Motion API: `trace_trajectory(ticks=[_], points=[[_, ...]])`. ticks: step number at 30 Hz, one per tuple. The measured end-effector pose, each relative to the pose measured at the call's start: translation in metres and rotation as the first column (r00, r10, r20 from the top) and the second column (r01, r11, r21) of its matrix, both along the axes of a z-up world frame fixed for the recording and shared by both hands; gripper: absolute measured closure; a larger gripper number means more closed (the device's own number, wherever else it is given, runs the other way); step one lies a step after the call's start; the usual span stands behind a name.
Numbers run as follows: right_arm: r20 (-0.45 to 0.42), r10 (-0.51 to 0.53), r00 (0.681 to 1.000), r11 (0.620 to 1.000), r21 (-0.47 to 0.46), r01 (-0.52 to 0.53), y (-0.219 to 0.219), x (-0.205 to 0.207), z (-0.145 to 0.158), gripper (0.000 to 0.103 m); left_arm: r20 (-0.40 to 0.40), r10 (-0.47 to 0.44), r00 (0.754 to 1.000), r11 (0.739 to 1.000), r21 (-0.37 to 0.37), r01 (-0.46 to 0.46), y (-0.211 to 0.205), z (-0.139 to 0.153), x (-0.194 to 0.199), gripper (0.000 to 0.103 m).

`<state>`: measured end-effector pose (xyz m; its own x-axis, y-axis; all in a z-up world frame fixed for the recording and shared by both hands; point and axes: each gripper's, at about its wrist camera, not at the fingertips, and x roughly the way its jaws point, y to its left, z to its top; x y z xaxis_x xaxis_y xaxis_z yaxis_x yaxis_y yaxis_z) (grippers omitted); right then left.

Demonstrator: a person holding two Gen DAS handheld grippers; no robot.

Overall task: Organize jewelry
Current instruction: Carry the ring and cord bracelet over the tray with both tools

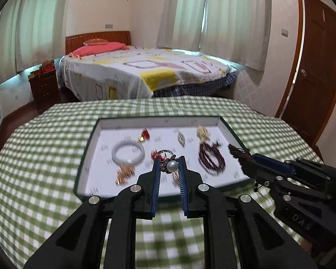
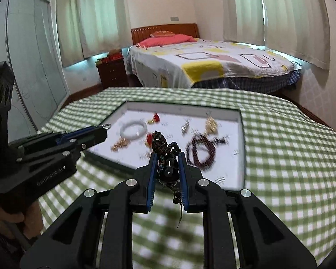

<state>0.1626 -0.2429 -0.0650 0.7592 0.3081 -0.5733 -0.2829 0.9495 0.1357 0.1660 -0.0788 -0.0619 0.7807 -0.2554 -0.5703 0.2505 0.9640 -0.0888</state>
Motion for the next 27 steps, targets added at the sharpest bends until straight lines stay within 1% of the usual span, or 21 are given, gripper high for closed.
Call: trace_trajectory(ticks=[7,10,12,17,21,27], points=[[0.039,-0.023,0.999,0.999,0.042,0.022,0.015,0.037,0.011,0.084,0.043,0.014,0.999,1.000,-0.009,-0.014,0.004,0.011,0.034,0.086],[0.034,-0.043,0.999,0.998,0.053,0.041,0.017,0.052,0.006,0.084,0.055,0.016,0.998,1.000,-0.001,-0.016,0.002,0.008,0.046,0.086],[0.019,-0.059,0.998,0.997,0.060,0.058,0.016,0.061,-0.002,0.084,0.051,0.019,0.999,1.000,0.008,-0.019,0.001,0.002,0.051,0.086],[-0.035,-0.083,0.996,0.995,0.054,0.085,0.014,0.076,-0.027,0.084,-0.006,0.030,1.000,0.999,0.026,-0.030,0.000,-0.026,0.062,0.086],[-0.090,-0.079,0.993,0.996,0.036,0.083,0.016,0.087,-0.046,0.084,-0.054,0.044,0.998,0.998,0.042,-0.042,0.001,-0.047,0.071,0.086],[-0.155,-0.093,0.983,0.995,0.008,0.096,0.020,0.098,-0.065,0.084,-0.106,0.072,0.992,0.996,0.053,-0.066,0.006,-0.064,0.080,0.086]])
